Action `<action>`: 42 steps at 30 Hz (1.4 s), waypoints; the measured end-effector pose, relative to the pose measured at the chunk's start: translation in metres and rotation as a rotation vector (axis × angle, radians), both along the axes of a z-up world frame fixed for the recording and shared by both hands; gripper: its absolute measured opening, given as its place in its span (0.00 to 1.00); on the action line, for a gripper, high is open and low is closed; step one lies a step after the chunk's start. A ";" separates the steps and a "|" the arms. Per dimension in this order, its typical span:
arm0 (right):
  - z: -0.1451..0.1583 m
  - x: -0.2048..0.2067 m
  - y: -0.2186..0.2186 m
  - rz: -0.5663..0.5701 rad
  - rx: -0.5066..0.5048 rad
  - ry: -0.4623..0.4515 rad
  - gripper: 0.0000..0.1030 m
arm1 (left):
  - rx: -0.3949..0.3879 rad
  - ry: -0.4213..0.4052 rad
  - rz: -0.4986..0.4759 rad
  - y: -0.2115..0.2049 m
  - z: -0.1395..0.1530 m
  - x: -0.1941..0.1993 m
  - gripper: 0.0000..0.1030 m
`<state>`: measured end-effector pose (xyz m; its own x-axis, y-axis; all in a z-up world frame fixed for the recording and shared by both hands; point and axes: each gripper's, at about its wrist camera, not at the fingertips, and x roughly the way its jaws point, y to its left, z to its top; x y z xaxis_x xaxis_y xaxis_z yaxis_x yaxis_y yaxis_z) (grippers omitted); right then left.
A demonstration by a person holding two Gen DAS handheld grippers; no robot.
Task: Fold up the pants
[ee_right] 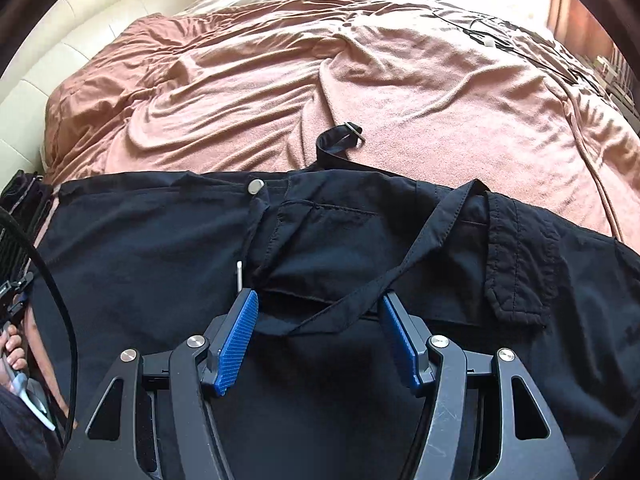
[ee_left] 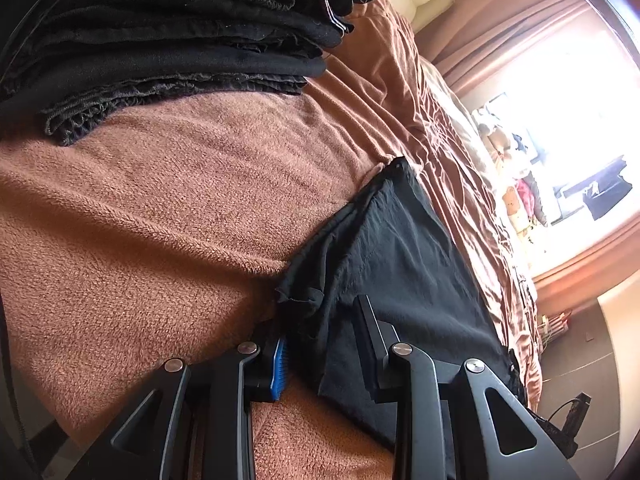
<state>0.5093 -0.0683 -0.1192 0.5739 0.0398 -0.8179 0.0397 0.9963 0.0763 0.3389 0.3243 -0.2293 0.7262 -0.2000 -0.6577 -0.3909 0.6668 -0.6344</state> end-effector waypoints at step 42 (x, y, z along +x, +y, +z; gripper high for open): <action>-0.035 -0.121 0.091 0.138 0.145 0.062 0.27 | 0.028 -0.178 -0.069 -0.008 0.093 0.011 0.06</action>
<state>0.3882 0.0232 -0.1543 0.5039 0.2344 -0.8314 -0.0871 0.9714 0.2211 0.3501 0.3164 -0.1365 0.8167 -0.2365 -0.5263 -0.2274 0.7064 -0.6703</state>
